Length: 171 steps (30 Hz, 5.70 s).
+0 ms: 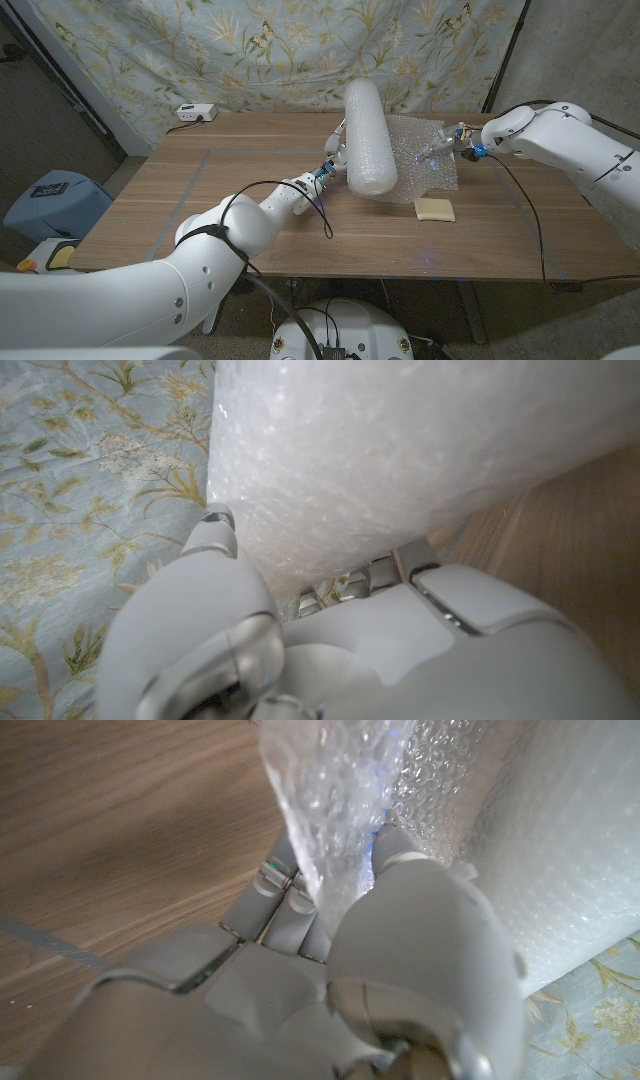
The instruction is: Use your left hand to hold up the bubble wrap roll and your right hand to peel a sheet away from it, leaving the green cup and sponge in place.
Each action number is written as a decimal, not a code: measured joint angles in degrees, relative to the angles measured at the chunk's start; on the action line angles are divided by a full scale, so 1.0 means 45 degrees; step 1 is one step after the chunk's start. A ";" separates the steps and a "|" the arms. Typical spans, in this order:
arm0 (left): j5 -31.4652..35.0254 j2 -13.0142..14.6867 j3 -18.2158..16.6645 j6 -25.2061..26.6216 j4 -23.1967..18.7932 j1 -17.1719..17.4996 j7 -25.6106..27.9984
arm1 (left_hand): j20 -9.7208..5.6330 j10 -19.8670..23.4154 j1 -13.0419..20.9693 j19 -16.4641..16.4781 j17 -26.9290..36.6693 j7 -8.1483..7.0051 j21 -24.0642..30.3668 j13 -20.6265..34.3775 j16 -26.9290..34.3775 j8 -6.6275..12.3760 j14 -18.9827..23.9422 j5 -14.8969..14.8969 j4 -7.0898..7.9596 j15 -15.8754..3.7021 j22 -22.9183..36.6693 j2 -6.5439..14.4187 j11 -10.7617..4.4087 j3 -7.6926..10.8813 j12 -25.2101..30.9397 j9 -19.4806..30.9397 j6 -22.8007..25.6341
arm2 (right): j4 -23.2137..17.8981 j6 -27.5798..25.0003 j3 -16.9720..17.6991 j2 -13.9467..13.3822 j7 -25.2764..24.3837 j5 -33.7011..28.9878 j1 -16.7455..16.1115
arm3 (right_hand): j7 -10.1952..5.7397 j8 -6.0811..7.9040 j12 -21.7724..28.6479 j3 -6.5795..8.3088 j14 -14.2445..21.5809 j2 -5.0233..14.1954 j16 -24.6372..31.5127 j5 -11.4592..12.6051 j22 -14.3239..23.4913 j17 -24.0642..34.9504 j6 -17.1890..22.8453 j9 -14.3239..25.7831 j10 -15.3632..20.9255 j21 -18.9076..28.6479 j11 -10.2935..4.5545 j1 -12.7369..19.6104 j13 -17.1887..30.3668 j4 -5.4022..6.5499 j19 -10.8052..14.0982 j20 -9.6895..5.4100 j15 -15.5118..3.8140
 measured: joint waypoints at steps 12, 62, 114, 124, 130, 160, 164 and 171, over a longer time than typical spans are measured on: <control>0.0499 -0.0392 -0.1100 -0.0106 -0.0020 -0.0042 0.0258 | 0.0042 0.0142 -0.0361 0.0189 -0.0027 0.0005 0.0000 0.0001 -0.0101 0.0000 0.0160 0.0000 0.0000 0.0062 0.0000 -0.0089 -0.0020 -0.0001 0.0000 0.0000 -0.0222 | 0.0037 -0.0168 -0.0020 -0.0042 0.0060 -0.0014 0.0110 | 0.0002 -0.0073 -0.0040 0.0055 0.0021 0.0000 -0.0050 -0.0001 0.0001 0.0061 0.0002 0.0020 -0.0005 0.0120 0.0004 0.0000 0.0082 -0.0055 0.0001 0.0000 0.0020; 0.2658 -0.1482 -0.4327 0.0008 -0.0019 -0.0526 0.1164 | 0.0026 0.0571 -0.1220 0.0702 -0.0059 0.0028 -0.0098 -0.0061 -0.0109 0.0000 0.0624 0.0001 0.0053 0.0006 0.0000 -0.0120 0.0024 -0.0126 -0.0058 0.0000 -0.0294 | -0.0120 -0.0629 0.0152 -0.0466 -0.0016 0.0001 0.0136 | 0.0091 -0.0251 -0.0280 0.0178 0.0223 -0.0001 -0.0382 -0.0040 -0.0120 0.0237 0.0092 0.0166 0.0054 0.0729 0.0040 -0.0001 0.0173 -0.0037 -0.0206 0.0111 0.0006; 0.0641 -0.1689 -0.3917 0.0537 -0.0010 -0.0241 0.0561 | 0.0026 0.0694 -0.1406 0.0700 -0.0029 0.0007 -0.0098 -0.0028 -0.0109 0.0000 0.0565 -0.0049 0.0016 0.0068 0.0002 -0.0168 0.0001 -0.0088 0.0001 0.0000 0.0336 | 0.0074 -0.1684 -0.1159 -0.0728 0.1929 -0.1189 0.1953 | 0.0083 -0.0447 -0.0431 0.0299 0.0343 -0.0002 -0.0623 -0.0048 -0.0115 0.0354 0.0084 0.0294 0.0094 0.1163 0.0087 -0.0001 0.0284 -0.0019 -0.0410 0.0181 0.0022; 0.0161 -0.1674 -0.3791 0.0658 0.0031 -0.0116 0.0419 | 0.0026 0.0831 -0.1406 0.0700 -0.0030 -0.0040 -0.0099 0.0035 -0.0109 0.0000 0.0613 -0.0048 0.0016 0.0020 0.0010 -0.0168 0.0001 -0.0088 0.0001 0.0000 0.0510 | 0.0125 -0.1958 -0.1517 -0.0745 0.2347 -0.1405 0.2300 | 0.0083 -0.0461 -0.0480 0.0298 0.0366 -0.0068 -0.0715 -0.0048 -0.0115 0.0387 0.0084 0.0293 0.0167 0.1302 0.0015 -0.0068 0.0327 -0.0019 -0.0409 0.0181 0.0042; -0.0031 -0.1507 -0.3703 0.0656 0.0410 -0.0125 0.0415 | 0.0026 0.0875 -0.1406 0.0700 -0.0031 0.0007 -0.0099 0.0035 -0.0109 0.0000 0.0662 -0.0048 0.0016 0.0070 0.0009 -0.0168 -0.0043 -0.0088 0.0000 0.0000 0.0557 | 0.0241 -0.2089 -0.1750 -0.0680 0.2805 -0.1646 0.2519 | 0.0082 -0.0484 -0.0482 0.0352 0.0367 -0.0069 -0.0716 -0.0048 -0.0177 0.0401 0.0083 0.0336 0.0166 0.1302 0.0016 -0.0068 0.0357 -0.0072 -0.0408 0.0181 0.0044; -0.7135 -0.0171 0.2629 0.2335 -0.2700 0.2243 0.1195 | 0.0049 0.1495 -0.1556 0.0999 -0.0032 -0.0011 -0.0111 0.0093 -0.0109 0.0000 0.0980 -0.0048 0.0000 0.0069 -0.0033 -0.0220 -0.0062 0.0037 0.0000 0.0032 0.1405 | 0.1005 -0.2036 -0.2747 -0.0207 0.3988 -0.2260 0.3500 | 0.0064 -0.0594 -0.0583 0.0406 0.0407 -0.0069 -0.0807 -0.0088 -0.0174 0.0472 0.0159 0.0412 0.0164 0.1497 0.0018 -0.0068 0.0418 -0.0015 -0.0546 0.0228 0.0089; -0.8387 0.0027 0.3460 0.2149 -0.3301 0.2592 0.1825 | -0.0002 0.1582 -0.1556 0.1048 -0.0065 -0.0016 -0.0110 0.0092 -0.0109 0.0000 0.0980 -0.0048 0.0000 0.0069 -0.0033 -0.0221 -0.0023 0.0037 0.0000 0.0032 0.1531 | 0.1072 -0.2021 -0.2785 -0.0181 0.4047 -0.2293 0.3515 | 0.0064 -0.0595 -0.0631 0.0405 0.0406 -0.0069 -0.0807 -0.0088 -0.0174 0.0472 0.0158 0.0411 0.0163 0.1497 0.0018 -0.0068 0.0419 -0.0016 -0.0545 0.0227 0.0090; -0.9428 0.0333 0.4641 0.1962 -0.4118 0.3052 0.2397 | 0.0068 0.1639 -0.1621 0.1118 -0.0064 -0.0017 -0.0110 0.0153 -0.0109 0.0000 0.1049 -0.0048 -0.0001 -0.0001 -0.0032 -0.0285 -0.0069 0.0144 0.0000 0.0031 0.1670 | 0.1133 -0.1978 -0.2834 -0.0151 0.4169 -0.2361 0.3547 | 0.0112 -0.0642 -0.0666 0.0404 0.0407 -0.0069 -0.0889 -0.0088 -0.0174 0.0472 0.0207 0.0403 0.0163 0.1578 0.0018 -0.0068 0.0426 -0.0016 -0.0545 0.0228 0.0092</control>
